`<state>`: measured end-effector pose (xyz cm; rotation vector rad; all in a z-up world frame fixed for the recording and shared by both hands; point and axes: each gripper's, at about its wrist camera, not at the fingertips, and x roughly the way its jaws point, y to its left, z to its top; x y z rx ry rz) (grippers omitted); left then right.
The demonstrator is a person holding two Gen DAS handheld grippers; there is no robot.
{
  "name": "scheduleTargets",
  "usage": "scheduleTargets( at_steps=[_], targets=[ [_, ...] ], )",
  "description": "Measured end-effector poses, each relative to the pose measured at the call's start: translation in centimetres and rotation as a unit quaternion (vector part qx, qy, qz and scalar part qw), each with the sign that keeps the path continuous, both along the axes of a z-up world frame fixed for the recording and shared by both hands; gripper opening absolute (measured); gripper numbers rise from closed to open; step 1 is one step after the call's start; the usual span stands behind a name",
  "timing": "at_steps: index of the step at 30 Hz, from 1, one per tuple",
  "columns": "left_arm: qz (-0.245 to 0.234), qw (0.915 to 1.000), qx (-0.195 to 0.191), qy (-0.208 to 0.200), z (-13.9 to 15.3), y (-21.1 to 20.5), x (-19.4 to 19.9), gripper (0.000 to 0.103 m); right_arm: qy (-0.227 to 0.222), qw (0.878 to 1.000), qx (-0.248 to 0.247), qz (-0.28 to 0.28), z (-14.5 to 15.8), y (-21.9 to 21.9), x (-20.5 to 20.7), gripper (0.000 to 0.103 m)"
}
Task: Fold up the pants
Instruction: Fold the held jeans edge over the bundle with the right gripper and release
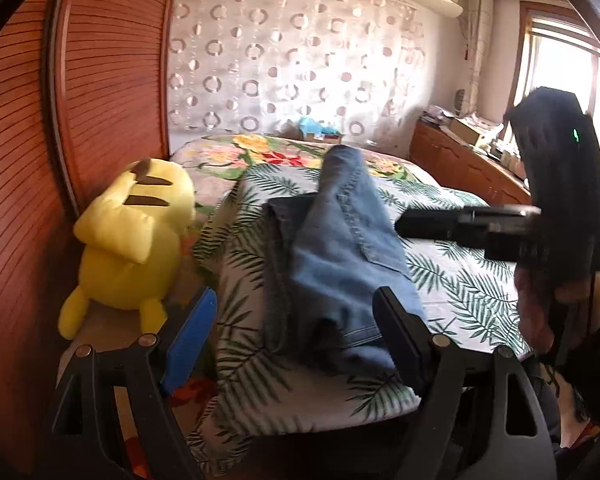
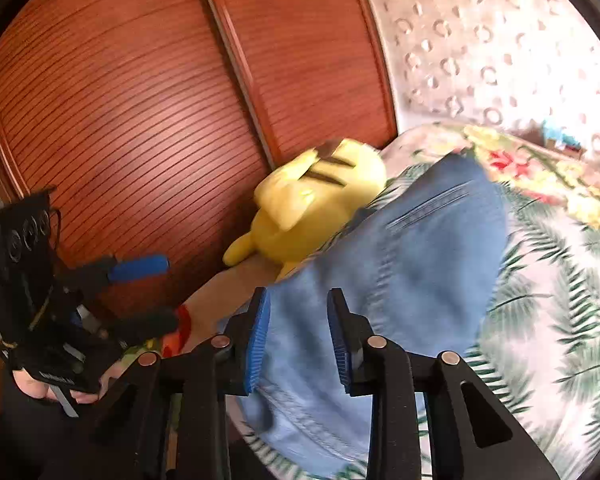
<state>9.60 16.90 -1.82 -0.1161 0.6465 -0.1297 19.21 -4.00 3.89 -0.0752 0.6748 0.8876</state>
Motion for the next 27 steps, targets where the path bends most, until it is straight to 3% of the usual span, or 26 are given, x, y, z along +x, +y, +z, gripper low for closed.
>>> scheduleTargets(
  at_steps=[8,16,18,21,24,27],
  targets=[
    [-0.037,0.999,0.001,0.025,-2.2,-2.6,3.6,0.08,-0.005,0.998,-0.016,-0.066,-0.4,-3.5,2.7,0.034],
    [-0.048,0.9968,-0.019,0.062,-4.9,-3.0,6.0,0.054,0.0,0.996,-0.029,-0.081,0.3,-4.6,4.9,0.035],
    [-0.043,0.9978,-0.008,0.049,-4.7,-3.1,5.6,0.032,0.006,0.996,-0.029,-0.082,0.1,-4.6,5.8,0.035],
    [-0.047,0.9987,-0.003,0.021,-3.5,-3.3,4.4,0.017,0.012,0.996,-0.03,-0.08,-0.5,-4.0,7.8,0.035],
    [-0.06,0.9982,-0.002,-0.002,-2.0,-3.8,2.9,0.015,0.012,0.997,-0.024,-0.074,-0.8,-3.5,9.1,0.035],
    [-0.042,0.9989,-0.014,-0.017,-1.2,-3.2,1.5,0.014,0.014,0.998,-0.012,-0.066,-1.1,-2.9,10.1,0.035]
  ],
)
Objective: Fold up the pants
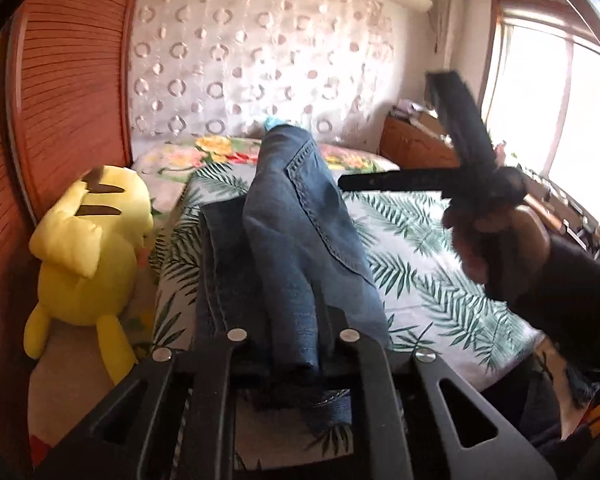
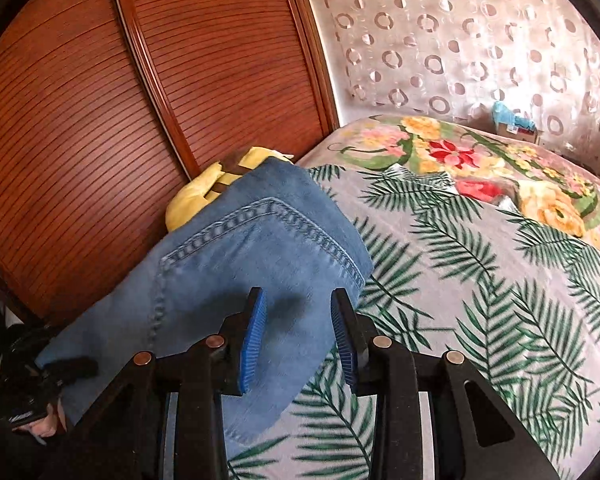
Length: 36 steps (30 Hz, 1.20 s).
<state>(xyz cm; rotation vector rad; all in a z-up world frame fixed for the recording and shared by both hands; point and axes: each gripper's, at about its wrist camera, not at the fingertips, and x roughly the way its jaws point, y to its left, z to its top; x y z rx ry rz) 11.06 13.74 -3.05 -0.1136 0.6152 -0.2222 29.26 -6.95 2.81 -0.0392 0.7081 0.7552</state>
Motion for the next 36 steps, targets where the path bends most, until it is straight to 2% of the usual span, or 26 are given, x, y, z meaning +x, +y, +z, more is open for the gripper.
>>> scheduleTargets(
  at_steps=[3,5,7,14,21,27,29,31,33,34,36],
  targets=[
    [0.028,0.9994,-0.008,0.02,-1.4,1.6,-0.6,0.014,0.0,1.0,0.018,0.011,-0.5,0.6,1.0,0.035],
    [0.048,0.9972,-0.012,0.057,-3.8,2.9,-0.1,0.014,0.004,0.999,0.026,0.018,-0.9,1.0,1.5,0.042],
    [0.057,0.9955,-0.011,0.075,-5.3,3.4,0.1,0.014,0.012,1.0,0.02,0.016,-1.7,1.6,2.5,0.05],
    [0.053,0.9956,-0.012,0.075,-5.9,3.4,0.5,0.015,0.056,0.998,0.009,0.02,-4.3,3.4,5.4,0.056],
    [0.054,0.9955,-0.025,0.074,-6.3,3.8,0.6,0.016,0.119,0.992,0.021,0.018,-6.8,5.2,7.9,0.071],
    [0.053,0.9957,-0.032,0.069,-6.1,3.8,0.4,0.016,0.145,0.988,0.029,0.036,-7.4,6.7,9.0,0.073],
    [0.052,0.9959,-0.033,0.067,-6.2,3.8,0.4,0.016,0.151,0.987,0.029,0.041,-7.6,7.2,9.4,0.07],
    [0.05,0.9962,-0.036,0.062,-6.2,4.0,0.2,0.016,0.152,0.987,0.037,0.046,-7.3,7.2,9.7,0.048],
    [0.05,0.9962,-0.043,0.056,-6.1,4.1,-0.1,0.016,0.147,0.986,0.05,0.056,-6.4,6.8,9.4,0.035],
    [0.05,0.9963,-0.047,0.053,-6.0,4.1,-0.2,0.016,0.142,0.986,0.057,0.061,-5.9,6.7,9.2,0.029],
    [0.053,0.9962,-0.053,0.045,-5.8,4.1,-0.4,0.016,0.121,0.988,0.062,0.075,-4.5,7.0,8.4,0.024]
  ],
)
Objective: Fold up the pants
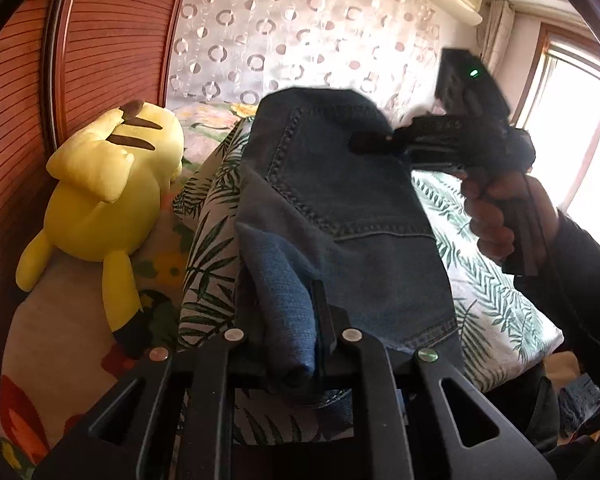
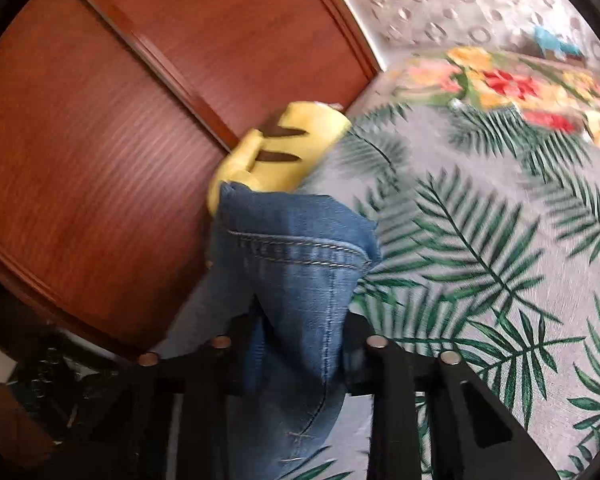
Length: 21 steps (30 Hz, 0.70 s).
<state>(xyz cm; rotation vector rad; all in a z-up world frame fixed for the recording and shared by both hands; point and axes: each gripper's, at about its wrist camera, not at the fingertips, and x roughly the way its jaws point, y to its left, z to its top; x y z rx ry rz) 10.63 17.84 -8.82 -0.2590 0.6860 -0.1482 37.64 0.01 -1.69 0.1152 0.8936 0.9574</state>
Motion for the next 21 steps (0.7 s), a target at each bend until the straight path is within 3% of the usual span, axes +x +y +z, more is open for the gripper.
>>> scheduleTargets(
  at_steps=[5,9,15,21],
  targets=[
    [0.012,0.9995,-0.016,-0.024,1.3,0.5,0.1,0.016,-0.049,0.998,0.03,0.022,3.5,1.4,-1.1,0.022],
    [0.014,0.999,-0.008,-0.041,3.2,1.3,2.1,0.016,-0.068,0.997,0.031,0.023,4.9,2.6,0.4,0.022],
    [0.017,0.9987,0.016,-0.045,5.1,3.4,7.8,0.016,-0.07,0.997,0.04,0.002,5.8,4.4,5.8,0.022],
    [0.004,0.9993,0.028,-0.025,5.6,5.1,14.4,0.016,-0.064,0.997,0.038,-0.025,4.4,6.0,12.2,0.022]
  ],
)
